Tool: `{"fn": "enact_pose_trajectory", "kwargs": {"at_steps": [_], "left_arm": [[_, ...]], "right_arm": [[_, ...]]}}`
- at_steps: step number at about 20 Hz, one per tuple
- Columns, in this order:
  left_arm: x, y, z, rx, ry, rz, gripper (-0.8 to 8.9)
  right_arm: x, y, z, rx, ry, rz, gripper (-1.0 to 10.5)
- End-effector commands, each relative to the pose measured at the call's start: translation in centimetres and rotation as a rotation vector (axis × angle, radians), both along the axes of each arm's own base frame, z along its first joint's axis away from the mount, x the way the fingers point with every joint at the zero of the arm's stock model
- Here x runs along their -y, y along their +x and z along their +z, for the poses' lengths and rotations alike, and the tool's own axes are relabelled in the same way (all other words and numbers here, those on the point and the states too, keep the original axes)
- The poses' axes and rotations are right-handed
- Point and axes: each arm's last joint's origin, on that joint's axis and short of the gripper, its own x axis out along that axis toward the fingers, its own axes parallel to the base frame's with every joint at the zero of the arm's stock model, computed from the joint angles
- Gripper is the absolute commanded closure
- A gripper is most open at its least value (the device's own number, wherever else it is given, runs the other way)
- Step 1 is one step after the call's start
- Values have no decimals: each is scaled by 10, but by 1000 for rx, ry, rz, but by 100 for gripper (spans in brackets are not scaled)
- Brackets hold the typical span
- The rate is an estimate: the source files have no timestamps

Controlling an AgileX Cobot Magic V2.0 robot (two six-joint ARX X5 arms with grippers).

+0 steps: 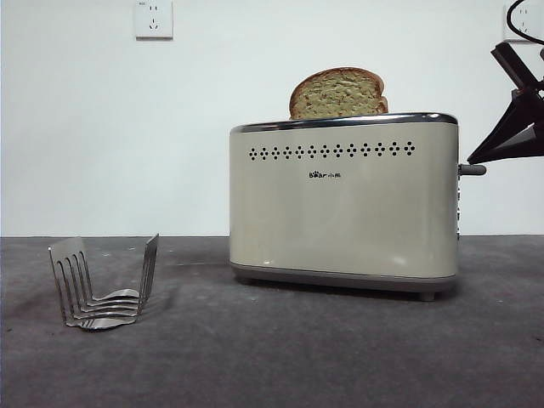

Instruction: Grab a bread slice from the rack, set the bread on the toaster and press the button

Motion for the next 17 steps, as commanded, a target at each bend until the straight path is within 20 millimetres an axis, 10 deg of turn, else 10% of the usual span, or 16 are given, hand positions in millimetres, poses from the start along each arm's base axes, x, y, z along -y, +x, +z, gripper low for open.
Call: {"fn": "enact_pose_trajectory", "kwargs": {"at_steps": [1,17], "left_arm": [[-1,0,0,-7,-13,13,822],[0,0,0,-34,-53,-1,822]], "right_arm": [[0,2,-7,-29,2,4,954],[2,7,-38,-145,-55,15,954]]}}
